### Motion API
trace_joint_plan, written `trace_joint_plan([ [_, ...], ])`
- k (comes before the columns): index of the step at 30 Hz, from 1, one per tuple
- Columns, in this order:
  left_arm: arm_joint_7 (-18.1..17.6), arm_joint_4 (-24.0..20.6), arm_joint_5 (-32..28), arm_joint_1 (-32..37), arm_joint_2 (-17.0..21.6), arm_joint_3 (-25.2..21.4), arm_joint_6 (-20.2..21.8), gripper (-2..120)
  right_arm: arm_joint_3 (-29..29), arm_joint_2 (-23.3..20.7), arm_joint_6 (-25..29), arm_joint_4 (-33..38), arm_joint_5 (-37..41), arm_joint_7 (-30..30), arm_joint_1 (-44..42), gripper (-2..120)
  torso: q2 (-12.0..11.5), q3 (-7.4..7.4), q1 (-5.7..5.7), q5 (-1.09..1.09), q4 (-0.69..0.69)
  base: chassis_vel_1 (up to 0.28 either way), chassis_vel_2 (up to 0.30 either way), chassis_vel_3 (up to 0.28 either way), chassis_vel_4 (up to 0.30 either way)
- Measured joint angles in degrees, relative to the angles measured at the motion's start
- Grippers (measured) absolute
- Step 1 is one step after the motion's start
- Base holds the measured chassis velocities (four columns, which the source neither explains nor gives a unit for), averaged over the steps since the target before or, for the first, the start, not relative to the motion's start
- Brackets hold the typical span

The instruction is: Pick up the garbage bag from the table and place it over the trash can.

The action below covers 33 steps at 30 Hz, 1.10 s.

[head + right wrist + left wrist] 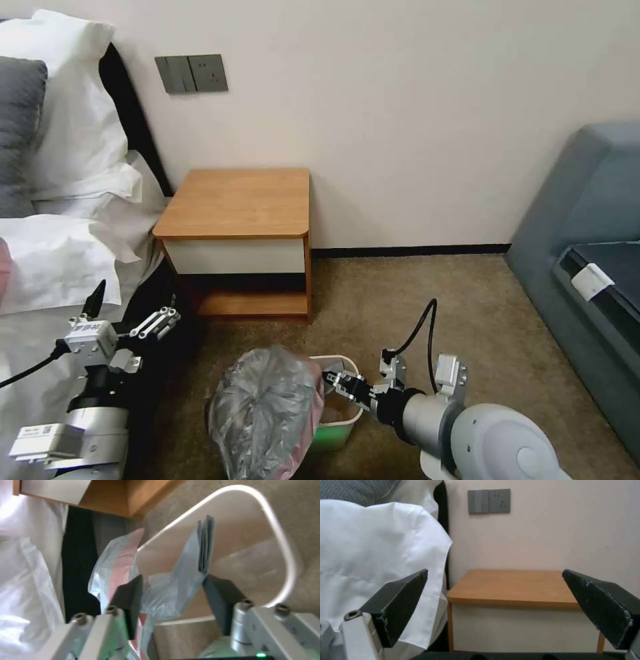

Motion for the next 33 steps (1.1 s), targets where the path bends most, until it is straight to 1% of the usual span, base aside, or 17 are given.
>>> trace_joint_plan([
  [1, 0.0, 0.0, 0.0, 0.0, 0.0, 0.0, 0.0, 100, 0.0, 0.0, 0.0, 0.0, 0.0, 0.0, 0.0, 52, 0.0, 0.00, 0.00, 0.00, 0.00, 0.000, 0.000, 0.000, 0.000],
  [3, 0.0, 0.2, 0.0, 0.0, -0.2, 0.1, 0.0, 100, 1.7, -0.7, -0.6, 0.3, 1.0, 0.2, -0.8, 63, 0.0, 0.00, 0.00, 0.00, -0.01, 0.000, 0.000, 0.000, 0.000],
  [4, 0.0, 0.2, 0.0, 0.0, -0.2, 0.1, 0.0, 100, 1.7, -0.7, -0.6, 0.3, 1.0, 0.2, -0.8, 63, 0.0, 0.00, 0.00, 0.00, -0.01, 0.000, 0.000, 0.000, 0.000],
  [7, 0.0, 0.3, 0.0, -0.1, -0.4, 0.3, -0.1, 100, 4.4, -1.4, -0.8, 1.1, 1.8, 0.2, -1.8, 80, 0.0, 0.00, 0.00, 0.00, -0.01, 0.000, 0.000, 0.000, 0.000],
  [8, 0.0, 0.3, 0.0, -0.1, -0.4, 0.3, -0.1, 100, 4.4, -1.4, -0.8, 1.1, 1.8, 0.2, -1.8, 80, 0.0, 0.00, 0.00, 0.00, -0.01, 0.000, 0.000, 0.000, 0.000],
  [9, 0.0, 0.3, 0.1, -0.1, -0.4, 0.3, -0.1, 100, 6.0, -1.7, -1.0, 1.6, 2.4, 0.2, -2.0, 85, 0.0, 0.00, 0.00, 0.00, -0.01, 0.000, 0.000, 0.000, 0.000],
  [10, 0.0, 0.3, 0.1, -0.1, -0.4, 0.3, -0.1, 100, 6.0, -1.7, -1.0, 1.6, 2.4, 0.2, -2.0, 85, 0.0, 0.00, 0.00, 0.00, -0.01, 0.000, 0.000, 0.000, 0.000],
  [13, 0.0, 0.5, 0.1, 0.0, -0.4, 0.3, -0.1, 100, 9.8, -2.6, -1.3, 2.8, 4.8, 0.5, -2.0, 99, 0.0, 0.00, 0.00, 0.00, -0.01, 0.000, 0.000, 0.000, 0.000],
  [18, 0.1, 0.6, 0.4, 0.0, -0.3, 0.7, -0.1, 100, 12.8, -3.0, -1.7, 3.3, 6.1, 0.6, -1.8, 100, 0.0, 0.00, 0.00, 0.00, -0.01, 0.000, 0.000, 0.000, 0.000],
  [20, 0.1, 0.9, 1.1, 0.5, -0.6, 1.7, 0.0, 100, 14.6, -2.6, -2.3, 3.2, 5.9, -0.1, -1.7, 100, 0.0, 0.00, 0.00, 0.00, -0.01, 0.000, 0.000, 0.000, 0.000],
  [25, -0.6, 2.8, 2.9, 2.6, -1.0, 5.1, 0.7, 100, 15.2, -0.2, -4.4, 1.9, 1.0, -3.2, -1.6, 100, 0.0, 0.00, 0.00, 0.00, 0.00, 0.000, 0.000, 0.000, 0.000],
  [26, -0.6, 2.8, 2.9, 2.6, -1.0, 5.1, 0.7, 100, 15.2, -0.2, -4.4, 1.9, 1.0, -3.2, -1.6, 100, 0.0, 0.00, 0.00, 0.00, 0.00, 0.000, 0.000, 0.000, 0.000],
  [27, -1.2, 3.3, 3.3, 3.1, -1.0, 6.3, 1.0, 100, 15.3, 0.3, -4.7, 1.7, 0.1, -3.8, -1.6, 100, 0.0, 0.00, 0.00, 0.00, 0.00, 0.000, 0.000, 0.000, 0.000],
  [29, -3.2, 4.6, 3.9, 3.8, -0.7, 10.3, 2.9, 99, 15.7, 1.4, -5.0, 0.9, -1.8, -4.9, -1.6, 100, 0.0, 0.00, 0.00, 0.00, 0.00, 0.000, 0.000, 0.000, 0.000],
  [30, -3.2, 4.6, 3.9, 3.8, -0.7, 10.3, 2.9, 99, 15.7, 1.4, -5.0, 0.9, -1.8, -4.9, -1.6, 100, 0.0, 0.00, 0.00, 0.00, 0.00, 0.000, 0.000, 0.000, 0.000],
  [32, -5.2, 5.6, 5.0, 3.9, -0.1, 15.5, 4.7, 97, 15.9, 2.0, -5.1, 0.4, -4.1, -5.9, -1.9, 100, 0.0, 0.00, 0.00, 0.00, -0.01, 0.000, 0.000, 0.000, 0.000],
  [33, -5.2, 5.6, 5.0, 3.9, -0.1, 15.5, 4.7, 97, 15.9, 2.0, -5.1, 0.4, -4.1, -5.9, -1.9, 100, 0.0, 0.00, 0.00, 0.00, -0.01, 0.000, 0.000, 0.000, 0.000],
])
